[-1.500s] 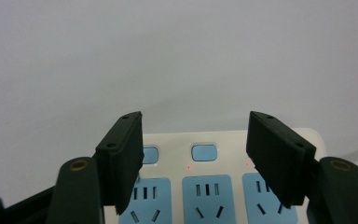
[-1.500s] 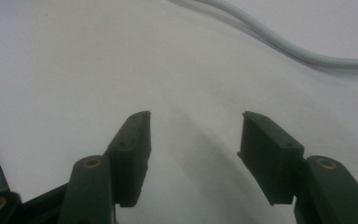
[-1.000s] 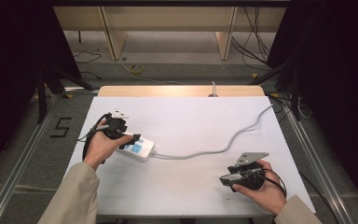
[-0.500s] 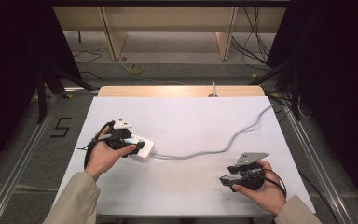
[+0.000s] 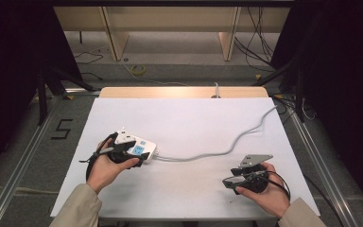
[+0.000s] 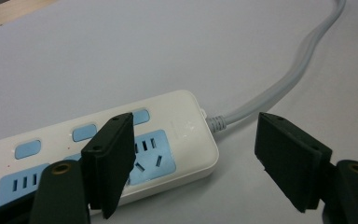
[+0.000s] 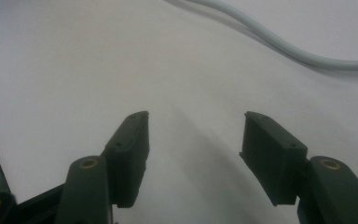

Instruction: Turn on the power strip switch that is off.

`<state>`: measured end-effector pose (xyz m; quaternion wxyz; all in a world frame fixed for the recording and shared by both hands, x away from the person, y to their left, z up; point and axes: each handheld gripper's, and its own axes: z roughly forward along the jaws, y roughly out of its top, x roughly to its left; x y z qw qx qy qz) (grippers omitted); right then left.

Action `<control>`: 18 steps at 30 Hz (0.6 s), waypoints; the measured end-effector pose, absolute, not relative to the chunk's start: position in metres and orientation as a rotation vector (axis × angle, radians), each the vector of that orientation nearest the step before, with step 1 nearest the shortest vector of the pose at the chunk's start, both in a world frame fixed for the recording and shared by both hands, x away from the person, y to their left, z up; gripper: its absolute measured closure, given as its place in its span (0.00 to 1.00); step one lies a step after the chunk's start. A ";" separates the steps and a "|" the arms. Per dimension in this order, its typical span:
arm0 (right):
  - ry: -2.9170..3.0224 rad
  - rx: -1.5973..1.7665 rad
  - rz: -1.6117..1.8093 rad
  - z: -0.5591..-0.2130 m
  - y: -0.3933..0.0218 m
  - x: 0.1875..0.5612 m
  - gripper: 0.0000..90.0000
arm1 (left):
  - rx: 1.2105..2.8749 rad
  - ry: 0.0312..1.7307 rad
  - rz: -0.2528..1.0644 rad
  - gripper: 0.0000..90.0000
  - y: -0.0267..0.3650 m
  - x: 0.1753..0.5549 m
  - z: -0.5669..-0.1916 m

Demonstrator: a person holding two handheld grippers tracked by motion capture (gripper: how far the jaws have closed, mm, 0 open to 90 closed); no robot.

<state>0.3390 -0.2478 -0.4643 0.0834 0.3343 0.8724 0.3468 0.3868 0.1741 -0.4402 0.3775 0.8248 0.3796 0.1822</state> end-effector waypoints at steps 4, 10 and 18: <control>2.604 0.997 1.036 -0.464 -0.248 0.339 0.47 | 2.121 0.948 0.468 0.31 0.174 0.381 -0.446; 2.604 0.998 1.037 -0.465 -0.248 0.339 0.46 | 2.121 0.931 0.453 0.31 0.173 0.373 -0.453; 2.608 0.994 1.034 -0.465 -0.248 0.339 0.46 | 2.119 0.914 0.467 0.31 0.173 0.363 -0.464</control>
